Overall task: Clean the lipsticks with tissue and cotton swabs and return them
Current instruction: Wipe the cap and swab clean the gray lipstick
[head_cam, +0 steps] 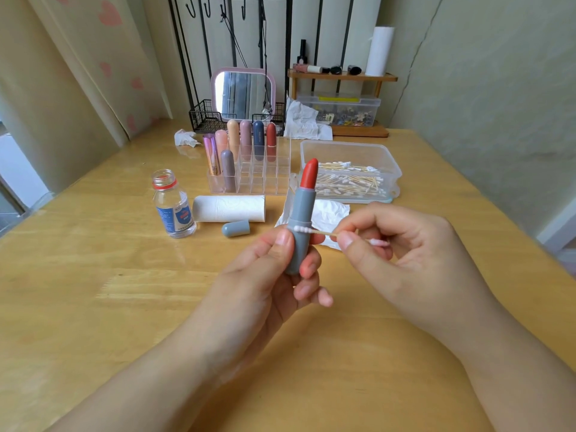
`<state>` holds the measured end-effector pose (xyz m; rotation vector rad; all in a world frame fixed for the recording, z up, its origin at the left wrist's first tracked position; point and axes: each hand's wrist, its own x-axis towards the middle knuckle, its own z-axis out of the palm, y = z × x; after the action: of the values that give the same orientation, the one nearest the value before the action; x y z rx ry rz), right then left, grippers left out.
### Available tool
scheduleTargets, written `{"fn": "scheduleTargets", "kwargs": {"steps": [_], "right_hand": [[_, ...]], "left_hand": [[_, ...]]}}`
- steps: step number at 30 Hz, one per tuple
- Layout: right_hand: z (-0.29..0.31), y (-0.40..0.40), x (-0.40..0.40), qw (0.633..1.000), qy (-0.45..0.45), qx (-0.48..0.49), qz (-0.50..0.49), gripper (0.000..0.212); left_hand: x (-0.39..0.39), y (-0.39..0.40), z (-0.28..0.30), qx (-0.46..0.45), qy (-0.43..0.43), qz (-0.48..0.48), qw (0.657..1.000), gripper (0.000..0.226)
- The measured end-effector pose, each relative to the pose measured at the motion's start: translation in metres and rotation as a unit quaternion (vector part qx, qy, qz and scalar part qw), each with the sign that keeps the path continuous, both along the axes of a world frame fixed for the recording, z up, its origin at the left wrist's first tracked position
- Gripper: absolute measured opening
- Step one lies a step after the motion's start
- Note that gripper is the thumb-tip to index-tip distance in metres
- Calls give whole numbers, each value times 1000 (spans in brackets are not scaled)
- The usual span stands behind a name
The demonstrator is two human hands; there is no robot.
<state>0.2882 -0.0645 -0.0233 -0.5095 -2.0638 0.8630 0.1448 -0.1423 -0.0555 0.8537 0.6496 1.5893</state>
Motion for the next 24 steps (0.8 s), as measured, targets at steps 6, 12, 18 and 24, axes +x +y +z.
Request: {"fn": "scheduleTargets", "kwargs": {"steps": [6, 12, 18, 24], "right_hand": [[2, 7, 4, 1000, 7, -22, 7, 15], [0, 8, 2, 999, 19, -40, 17, 18], [3, 5, 2, 998, 25, -42, 33, 14], [5, 3, 4, 999, 15, -27, 14, 5]], "left_hand": [[-2, -1, 0, -3, -24, -18, 1000, 29], [-8, -3, 1, 51, -30, -65, 996, 22], [-6, -4, 1, 45, -58, -80, 994, 28], [-2, 1, 2, -20, -48, 1, 999, 37]]}}
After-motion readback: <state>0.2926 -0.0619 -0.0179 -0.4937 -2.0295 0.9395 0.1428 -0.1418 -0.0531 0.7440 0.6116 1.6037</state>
